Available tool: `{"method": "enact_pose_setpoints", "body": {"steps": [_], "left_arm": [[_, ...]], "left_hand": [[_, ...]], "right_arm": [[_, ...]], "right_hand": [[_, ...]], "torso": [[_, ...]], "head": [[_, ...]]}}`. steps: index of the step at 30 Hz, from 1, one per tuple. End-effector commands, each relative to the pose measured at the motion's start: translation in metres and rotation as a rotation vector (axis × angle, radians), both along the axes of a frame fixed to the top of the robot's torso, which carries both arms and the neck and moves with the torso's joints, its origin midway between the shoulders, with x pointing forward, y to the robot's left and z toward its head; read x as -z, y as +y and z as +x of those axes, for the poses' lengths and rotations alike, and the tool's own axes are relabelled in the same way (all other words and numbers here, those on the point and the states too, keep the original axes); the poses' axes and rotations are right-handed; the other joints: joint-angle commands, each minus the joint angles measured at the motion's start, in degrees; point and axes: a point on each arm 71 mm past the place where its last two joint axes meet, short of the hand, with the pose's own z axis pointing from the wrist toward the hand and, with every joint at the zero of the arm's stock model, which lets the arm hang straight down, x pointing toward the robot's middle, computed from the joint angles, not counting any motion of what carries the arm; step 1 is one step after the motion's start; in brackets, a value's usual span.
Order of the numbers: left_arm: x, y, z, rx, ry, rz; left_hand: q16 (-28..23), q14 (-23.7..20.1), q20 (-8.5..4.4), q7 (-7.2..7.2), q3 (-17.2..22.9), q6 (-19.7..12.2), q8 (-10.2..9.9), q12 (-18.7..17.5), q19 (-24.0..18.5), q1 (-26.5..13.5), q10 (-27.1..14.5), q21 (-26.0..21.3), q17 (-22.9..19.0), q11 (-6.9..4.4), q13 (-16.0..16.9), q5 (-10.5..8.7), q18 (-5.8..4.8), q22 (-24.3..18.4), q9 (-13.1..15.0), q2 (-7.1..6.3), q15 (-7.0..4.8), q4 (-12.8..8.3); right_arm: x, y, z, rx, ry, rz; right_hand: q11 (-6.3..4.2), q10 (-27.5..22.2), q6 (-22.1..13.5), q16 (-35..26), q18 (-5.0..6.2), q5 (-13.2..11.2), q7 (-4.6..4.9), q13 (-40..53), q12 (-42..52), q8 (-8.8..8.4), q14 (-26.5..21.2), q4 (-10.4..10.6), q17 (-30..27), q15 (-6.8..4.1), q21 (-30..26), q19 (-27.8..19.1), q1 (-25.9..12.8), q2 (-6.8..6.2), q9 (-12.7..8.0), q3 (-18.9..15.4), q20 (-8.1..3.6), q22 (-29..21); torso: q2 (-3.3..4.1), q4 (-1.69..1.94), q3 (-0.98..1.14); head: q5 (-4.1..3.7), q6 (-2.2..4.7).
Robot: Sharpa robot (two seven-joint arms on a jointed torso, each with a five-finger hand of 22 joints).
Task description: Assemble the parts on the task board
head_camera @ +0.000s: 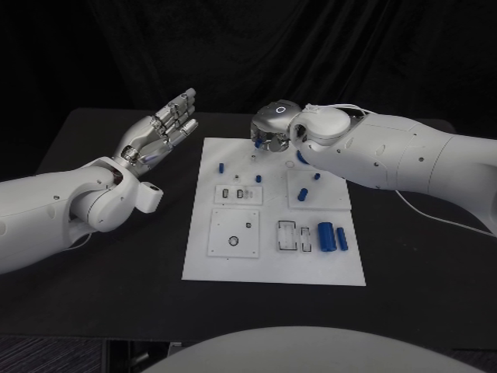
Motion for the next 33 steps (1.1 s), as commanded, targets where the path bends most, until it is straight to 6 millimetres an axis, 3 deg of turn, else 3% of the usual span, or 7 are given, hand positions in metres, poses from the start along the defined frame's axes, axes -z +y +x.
{"method": "enact_pose_setpoints", "body": {"steps": [1, 7, 11, 20, 25, 29, 33], "left_arm": [[-0.007, -0.001, -0.002, 0.025, -0.072, -0.053], [-0.007, -0.001, -0.001, 0.025, -0.071, -0.052], [-0.007, -0.001, -0.001, 0.026, -0.07, -0.052], [-0.007, -0.001, -0.001, 0.027, -0.067, -0.05], [-0.007, 0.0, -0.001, 0.027, -0.065, -0.05], [-0.007, 0.001, -0.001, 0.025, -0.066, -0.05], [-0.007, 0.003, -0.001, 0.018, -0.067, -0.047]], "left_hand": [[-0.21, -0.13, 0.4, -0.03, 0.22, 0.34, 0.23, -0.16, 0.07, 0.6, -0.16, -0.11, -0.05, 0.39, -0.05, 0.2, 1.02, -0.02, 0.09, 0.19, 0.26, 0.0], [-0.21, -0.13, 0.42, 0.08, 0.23, 0.35, 0.22, -0.15, 0.08, 0.6, -0.14, -0.1, -0.05, 0.45, -0.05, 0.2, 1.02, -0.01, 0.09, 0.2, 0.3, 0.01], [-0.21, -0.13, 0.43, 0.14, 0.24, 0.35, 0.22, -0.16, 0.08, 0.6, -0.17, -0.1, -0.05, 0.49, -0.05, 0.2, 1.02, -0.01, 0.09, 0.21, 0.32, 0.01], [-0.21, -0.13, 0.48, 0.36, 0.29, 0.5, 0.23, -0.15, 0.1, 0.6, -0.13, -0.09, -0.05, 0.61, -0.04, 0.2, 1.02, 0.0, 0.1, 0.26, 0.43, 0.01], [-0.21, -0.13, 0.48, 0.36, 0.29, 0.5, 0.23, -0.15, 0.1, 0.6, -0.13, -0.09, -0.05, 0.61, -0.04, 0.2, 1.02, 0.0, 0.1, 0.26, 0.43, 0.01], [-0.21, -0.13, 0.48, 0.36, 0.29, 0.5, 0.23, -0.15, 0.1, 0.6, -0.13, -0.09, -0.05, 0.61, -0.04, 0.2, 1.02, 0.0, 0.1, 0.26, 0.43, 0.01], [-0.21, -0.13, 0.48, 0.36, 0.29, 0.5, 0.23, -0.15, 0.1, 0.6, -0.13, -0.09, -0.05, 0.61, -0.04, 0.2, 1.02, 0.0, 0.1, 0.26, 0.43, 0.01]], "right_arm": [[0.002, -0.001, 0.001, 0.02, 0.005, -0.012], [0.003, -0.001, 0.001, 0.039, 0.022, -0.029], [0.005, -0.002, 0.002, 0.058, 0.038, -0.044], [0.006, -0.003, 0.002, 0.073, 0.053, -0.059], [0.005, -0.003, 0.002, 0.065, 0.039, -0.045], [0.0, -0.008, 0.003, 0.049, -0.002, -0.009], [-0.016, -0.022, 0.002, 0.027, -0.058, 0.041]], "right_hand": [[0.22, -1.0, -0.73, -0.37, -1.11, -0.36, 0.02, -0.18, -0.68, -0.51, -0.58, 0.5, -0.23, 0.25, -0.19, -0.32, -0.54, 0.15, 2.08, 0.07, 0.24, 1.55], [1.23, -3.76, -2.76, -1.16, -1.0, -1.5, -0.5, -0.76, -2.29, -2.13, -1.45, 0.98, -1.43, 0.95, -0.76, -0.88, -0.91, -0.33, 1.9, 0.33, 0.8, 1.2], [2.64, -9.67, -7.3, -2.41, -0.65, -2.44, -1.37, -1.96, -2.4, -3.55, -3.05, 1.52, -3.41, 2.1, -2.04, -2.13, -1.35, -1.34, 0.53, 0.63, 1.77, 0.19], [2.9, -13.21, -8.83, -2.75, -0.5, -2.58, -1.67, -2.31, -2.42, -3.54, -4.03, 1.29, -4.25, 2.35, -2.62, -2.67, -1.04, -1.43, -0.34, 0.45, 2.26, 0.0], [2.88, -16.4, -11.84, -3.36, -0.31, -2.64, -2.46, -2.3, -2.33, -3.63, -5.13, 0.96, -5.48, 2.45, -3.39, -3.35, -0.86, -1.22, -1.58, -0.23, 2.42, -0.38], [2.9, -16.73, -12.33, -4.21, -0.16, -2.62, -2.34, -2.21, -2.28, -3.58, -5.79, 0.89, -6.83, 2.52, -3.94, -3.84, -0.81, -1.1, -1.85, -0.38, 2.47, -0.85], [2.6, -14.25, -11.39, -4.06, -0.17, -2.41, -0.9, -1.33, -1.53, -3.21, -5.82, 1.03, -6.77, 2.33, -4.05, -3.78, -0.83, -0.74, -2.14, -0.5, 2.37, -0.62]], "torso": [[-0.02, -0.01, -0.02], [-0.01, -0.09, -0.01], [-0.02, -0.08, 0.04], [0.0, -0.01, 0.07], [0.0, -0.04, 0.07], [0.02, -0.08, 0.1], [-0.06, -0.06, 0.12]], "head": [[0.12, 0.0], [0.3, -0.12], [0.32, -0.16], [0.31, -0.33], [0.49, -0.45], [0.72, -0.44], [1.32, -0.6]]}}
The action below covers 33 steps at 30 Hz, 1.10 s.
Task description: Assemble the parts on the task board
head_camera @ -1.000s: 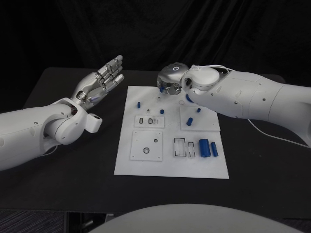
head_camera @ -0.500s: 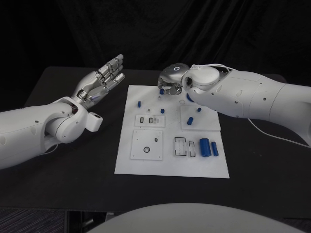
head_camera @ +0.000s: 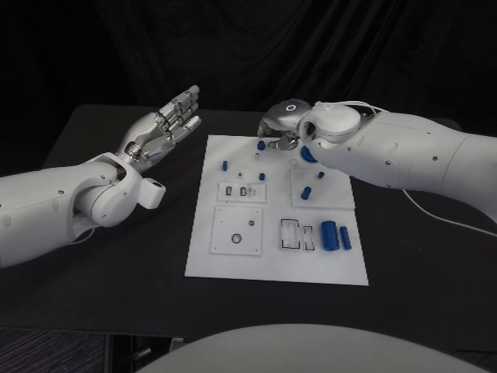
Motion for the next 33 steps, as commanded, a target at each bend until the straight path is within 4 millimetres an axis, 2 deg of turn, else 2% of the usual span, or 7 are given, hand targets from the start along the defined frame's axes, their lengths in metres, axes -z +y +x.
{"method": "enact_pose_setpoints", "body": {"steps": [1, 8, 12, 13, 15, 21, 33], "left_arm": [[-0.007, 0.0, -0.002, 0.02, -0.068, -0.048], [-0.007, 0.001, -0.003, 0.018, -0.071, -0.049], [-0.008, 0.006, -0.004, 0.008, -0.079, -0.051], [-0.009, 0.007, -0.005, 0.006, -0.081, -0.051], [-0.009, 0.008, -0.006, 0.005, -0.085, -0.054], [-0.01, 0.012, -0.008, -0.001, -0.092, -0.057], [-0.012, 0.015, -0.012, 0.007, -0.119, -0.033]], "left_hand": [[-0.21, -0.12, 0.48, 0.18, 0.3, 0.31, 0.23, -0.15, 0.1, 0.38, 0.09, -0.09, -0.08, 0.4, -0.04, 0.21, 1.02, 0.0, 0.07, 0.04, 0.43, 0.01], [-0.21, -0.12, 0.54, 0.42, 0.34, 0.55, 0.26, -0.17, 0.1, 0.38, 0.02, -0.08, -0.08, 0.51, -0.06, 0.23, 1.01, 0.0, 0.1, 0.06, 0.5, 0.01], [-0.21, -0.12, 0.54, 0.52, 0.35, 0.72, 0.29, -0.15, 0.11, 0.39, 0.09, -0.08, -0.08, 0.54, -0.04, 0.28, 1.02, 0.01, 0.13, 0.04, 0.5, -0.01], [-0.21, -0.12, 0.54, 0.52, 0.35, 0.72, 0.29, -0.15, 0.11, 0.39, 0.09, -0.08, -0.08, 0.54, -0.04, 0.28, 1.02, 0.01, 0.13, 0.04, 0.5, -0.01], [-0.21, -0.12, 0.55, 0.61, 0.36, 0.88, 0.32, -0.14, 0.11, 0.41, 0.14, -0.08, -0.08, 0.57, -0.03, 0.35, 1.02, 0.01, 0.15, -0.01, 0.5, -0.03], [-0.21, -0.12, 0.58, 0.8, 0.46, 1.33, 0.39, -0.11, 0.15, 0.54, 0.23, -0.04, -0.08, 0.72, -0.01, 0.48, 1.03, 0.04, 0.2, -0.06, 0.58, -0.12], [-0.21, -0.12, 0.57, 0.79, 0.45, 1.65, 0.44, -0.1, 0.15, 0.57, 0.28, -0.05, -0.08, 0.71, 0.0, 0.5, 1.03, 0.04, 0.24, -0.18, 0.56, -0.12]], "right_arm": [[-0.021, -0.012, -0.001, -0.023, -0.09, 0.071], [-0.057, -0.055, -0.011, 0.039, -0.058, 0.145], [-0.064, -0.08, -0.019, 0.076, -0.028, 0.156], [-0.064, -0.085, -0.02, 0.084, -0.022, 0.156], [-0.064, -0.094, -0.022, 0.1, -0.013, 0.155], [-0.063, -0.114, -0.025, 0.151, 0.01, 0.144], [-0.056, -0.122, -0.029, 0.181, 0.046, 0.125]], "right_hand": [[-0.24, 2.73, 0.52, 0.02, -0.19, 0.12, 0.92, 0.77, 0.96, 0.18, -0.13, 0.0, 0.11, -0.12, -0.29, -0.02, 0.58, 0.38, -0.29, -0.13, -0.16, 0.33], [-2.83, 11.08, -1.36, -0.75, 0.06, -0.05, 1.24, 8.24, 12.16, 0.04, -0.65, 0.01, -1.08, -1.95, -1.66, -0.7, 0.95, 0.52, -2.44, -0.87, -1.95, -0.1], [-3.99, 0.75, 0.08, -2.2, 0.57, -0.47, 1.44, 34.2, 42.3, 0.04, -1.87, 0.94, -3.06, -2.34, -4.45, -1.99, -0.19, 0.89, -4.22, -3.52, -2.54, -1.15], [-4.86, 16.11, 0.97, 12.99, -0.18, -0.42, 1.33, 64.34, 71.1, 0.12, 3.7, 1.56, 20.21, -2.22, -2.3, -0.3, -0.82, 1.57, -4.44, -4.33, -2.14, 1.28], [-4.74, 24.62, 1.08, 24.22, -0.97, -1.48, 1.49, 74.94, 79.64, 0.06, 8.29, 2.71, 39.4, -1.87, 0.91, 1.94, -2.4, 1.22, -4.71, -5.76, -1.82, 4.62], [-4.43, 35.01, 1.36, 30.61, -1.6, -3.19, 1.76, 83.61, 85.33, 0.11, 12.39, 4.78, 51.99, -1.43, 3.46, 3.72, -5.26, 1.84, -4.92, -8.03, -1.46, 7.45], [-4.44, 35.73, 1.68, 30.79, -1.94, -5.23, 1.86, 84.14, 85.63, 0.3, 12.58, 5.81, 52.46, -1.55, 4.71, 4.87, -6.83, 2.25, -4.9, -9.44, -1.53, 8.7]], "torso": [[-0.02, 0.03, 0.05], [0.08, -0.57, -0.11], [0.3, -1.36, -0.11], [0.41, -1.54, -0.07], [0.63, -1.67, 0.01], [1.24, -1.93, 0.29], [3.05, -2.38, 0.78]], "head": [[0.54, -0.15], [0.93, -0.21], [0.69, 0.12], [0.61, 0.33], [0.26, 0.84], [-0.6, 2.15], [-1.55, 4.02]]}}
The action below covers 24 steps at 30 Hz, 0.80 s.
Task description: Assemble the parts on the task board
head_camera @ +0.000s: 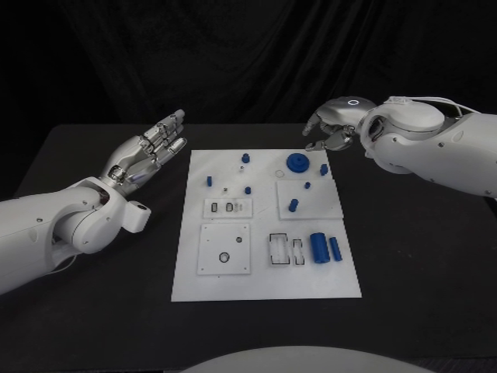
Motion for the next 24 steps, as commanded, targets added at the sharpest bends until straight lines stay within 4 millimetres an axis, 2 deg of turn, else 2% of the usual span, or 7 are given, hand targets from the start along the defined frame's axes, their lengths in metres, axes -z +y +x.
{"method": "enact_pose_setpoints", "body": {"steps": [1, 5, 8, 14, 16, 21, 24], "left_arm": [[-0.0101, -0.0017, -0.0049, 0.033, -0.123, -0.034], [-0.011, -0.0003, -0.0066, 0.032, -0.136, -0.027], [-0.0116, 0.0015, -0.0076, 0.028, -0.144, -0.025], [-0.0129, 0.0038, -0.0102, 0.021, -0.155, -0.026], [-0.0133, 0.0041, -0.0108, 0.018, -0.159, -0.026], [-0.0138, 0.0054, -0.0118, 0.016, -0.162, -0.026], [-0.0137, 0.0057, -0.0118, 0.017, -0.161, -0.027]], "left_hand": [[-0.21, 0.09, 0.36, -0.04, 0.28, 0.46, 0.23, -0.09, -0.06, 0.57, -0.01, -0.04, -0.05, 0.38, 0.02, 0.27, 1.03, 0.04, 0.07, -0.21, 0.35, 0.05], [-0.21, 0.09, 0.35, -0.03, 0.26, 0.59, 0.26, -0.08, -0.06, 0.58, 0.01, -0.05, -0.05, 0.38, 0.02, 0.27, 1.03, 0.04, 0.09, -0.26, 0.34, 0.06], [-0.21, 0.09, 0.32, -0.02, 0.24, 0.7, 0.27, -0.07, -0.06, 0.58, 0.08, -0.05, -0.05, 0.37, 0.04, 0.3, 1.03, 0.03, 0.1, -0.32, 0.32, 0.07], [-0.21, 0.09, -0.07, 0.02, 0.15, 0.97, 0.29, -0.09, -0.1, 0.54, 0.01, -0.08, -0.05, 0.27, 0.01, 0.33, 1.05, 0.0, 0.11, -0.52, 0.12, 0.15], [-0.21, 0.09, -0.94, -0.05, -0.03, 1.34, 0.28, -0.08, -0.21, 0.41, 0.07, -0.17, -0.05, -0.18, 0.02, 0.35, 0.95, -0.08, 0.13, -0.76, -0.34, 0.28], [-0.21, 0.09, -1.24, -0.09, -0.1, 1.47, 0.28, -0.09, -0.25, 0.34, 0.05, -0.2, -0.05, -0.38, 0.02, 0.34, 0.9, -0.11, 0.13, -0.84, -0.58, 0.32], [-0.21, 0.09, -1.27, -0.08, -0.09, 1.42, 0.27, -0.1, -0.25, 0.34, 0.0, -0.2, -0.05, -0.39, 0.0, 0.34, 0.89, -0.11, 0.12, -0.83, -0.6, 0.32]], "right_arm": [[0.0041, -0.0015, -0.001, 0.029, 0.02, -0.003], [0.0056, -0.0009, -0.0027, 0.021, 0.016, 0.004], [0.0061, -0.0007, -0.005, 0.012, 0.011, 0.012], [0.0067, -0.0002, -0.0084, 0.0, 0.006, 0.022], [0.007, 0.0, -0.0091, -0.002, 0.005, 0.024], [0.0091, 0.0009, -0.0104, 0.001, 0.011, 0.023], [0.0112, 0.0016, -0.0105, 0.006, 0.019, 0.02]], "right_hand": [[-0.1, 5.06, 0.37, -0.12, -1.01, -0.41, 0.0, 14.19, 0.07, 0.31, 4.08, 0.04, 10.32, -0.07, 0.24, 0.37, -0.65, 0.08, 0.06, -0.54, 0.0, 7.94], [-0.04, 5.5, 0.61, 0.0, -1.08, -0.33, 0.13, 14.51, 0.23, 0.39, 4.23, 0.12, 10.59, -0.06, 0.45, 0.59, -0.77, 0.1, 0.11, -0.72, 0.0, 8.13], [0.05, 5.82, 1.17, 0.14, -1.16, 0.02, 0.26, 14.74, 0.35, 0.58, 4.42, -0.03, 10.94, -0.01, 0.71, 0.86, -0.59, 0.09, 0.26, -0.87, 0.02, 8.37], [-0.04, 6.26, 1.54, 0.98, -1.43, 1.48, 0.14, 15.06, 0.53, 0.54, 5.27, -0.56, 12.73, -0.08, 1.59, 1.7, 0.02, -0.06, 0.47, -1.06, 0.0, 9.14], [-0.16, 6.26, 1.54, 1.65, -1.52, 2.02, -0.01, 15.06, 0.53, 0.46, 5.89, -0.81, 14.1, -0.18, 1.91, 2.02, 0.26, -0.15, 0.58, -1.17, -0.08, 9.43], [-0.29, 6.26, 1.42, 2.12, -1.86, 2.55, -0.09, 15.06, 0.53, 0.32, 6.3, -1.13, 15.05, -0.33, 2.96, 2.96, 0.51, -0.35, 0.75, -1.37, -0.22, 10.29], [-0.35, 6.26, 1.09, 2.12, -2.05, 2.66, -0.14, 15.06, 0.53, 0.16, 6.3, -1.37, 15.05, -0.39, 3.56, 3.49, 0.71, -0.53, 0.79, -1.5, -0.29, 10.76]], "torso": [[0.96, -0.07, 0.26], [1.16, -0.04, 0.32], [1.22, 0.1, 0.45], [1.14, -0.12, 0.35], [1.13, -0.13, 0.33], [1.21, -0.01, 0.36], [1.24, -0.08, 0.35]], "head": [[-0.14, 0.17], [-0.1, 0.01], [-0.28, -0.03], [-1.18, 0.02], [-1.29, -0.01], [-1.41, 0.25], [-1.53, 0.3]]}}
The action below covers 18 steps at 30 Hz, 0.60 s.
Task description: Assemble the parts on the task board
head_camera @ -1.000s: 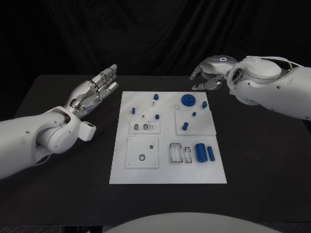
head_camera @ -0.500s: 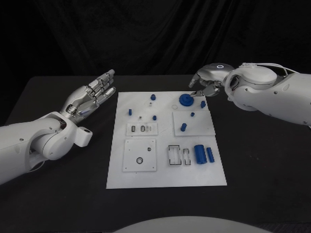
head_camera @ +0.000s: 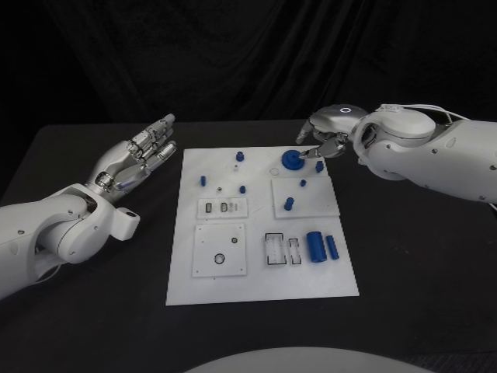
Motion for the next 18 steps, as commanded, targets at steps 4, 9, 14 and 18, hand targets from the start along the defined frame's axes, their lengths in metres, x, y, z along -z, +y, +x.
{"method": "enact_pose_setpoints", "body": {"steps": [4, 9, 14, 18], "left_arm": [[-0.011, -0.002, -0.003, 0.033, -0.134, -0.061], [-0.01, -0.002, -0.001, 0.036, -0.132, -0.06], [-0.01, -0.003, 0.0, 0.038, -0.13, -0.06], [-0.01, -0.002, 0.001, 0.039, -0.126, -0.059]], "left_hand": [[-0.21, -0.13, -0.56, 0.06, -0.05, 0.25, 0.25, -0.11, 0.06, 0.14, -0.04, -0.2, -0.08, -0.38, -0.01, 0.36, 0.87, -0.07, 0.06, -0.54, -0.4, 0.31], [-0.21, -0.13, -0.51, 0.1, 0.04, 0.19, 0.21, -0.13, 0.07, 0.2, -0.11, -0.19, -0.08, -0.35, -0.02, 0.4, 0.84, -0.06, 0.04, -0.44, -0.39, 0.26], [-0.21, -0.13, -0.12, 0.14, 0.15, 0.13, 0.17, -0.14, 0.1, 0.28, -0.15, -0.17, -0.08, -0.29, -0.03, 0.41, 0.82, -0.03, 0.02, -0.34, -0.33, 0.21], [-0.21, -0.13, -0.05, 0.15, 0.17, 0.14, 0.17, -0.13, 0.11, 0.3, -0.13, -0.16, -0.08, -0.28, -0.03, 0.42, 0.82, -0.03, 0.02, -0.33, -0.31, 0.2]], "right_arm": [[0.005, 0.001, 0.0, 0.025, 0.006, -0.004], [0.008, 0.005, 0.0, 0.019, -0.004, -0.03], [0.01, 0.009, 0.002, 0.019, -0.005, -0.044], [0.011, 0.011, 0.004, 0.025, -0.003, -0.052]], "right_hand": [[-0.37, 6.24, -0.39, 0.13, -1.26, 0.39, -0.16, 15.07, 0.3, -0.26, 6.1, -0.79, 15.07, -0.25, 0.78, 1.74, 0.96, -0.45, 0.22, -0.1, -0.19, 11.08], [-0.51, 6.24, -0.84, 0.13, -1.9, 0.44, -0.29, 15.07, 0.3, -0.32, 6.1, -1.26, 15.07, -0.39, 2.7, 3.38, 1.35, -0.44, 0.43, -0.27, -0.32, 12.55], [-0.71, 6.24, -1.11, 0.13, -2.26, 0.47, -0.47, 15.07, 0.3, -0.32, 6.1, -1.31, 15.07, -0.59, 3.78, 4.28, 1.32, -0.36, 0.51, -0.4, -0.47, 13.34], [-0.73, 6.24, -1.4, 0.13, -2.43, 1.23, -0.43, 15.07, 0.3, -0.33, 6.1, -1.58, 15.07, -0.65, 4.28, 4.7, 1.56, -0.24, 0.59, -0.37, -0.58, 13.72]], "torso": [[0.09, 0.06, -0.04], [0.11, 0.11, 0.03], [0.12, 0.23, 0.03], [0.12, 0.1, 0.02]], "head": [[-0.17, -0.06], [-0.3, -0.06], [-0.2, 0.01], [0.0, 0.16]]}}
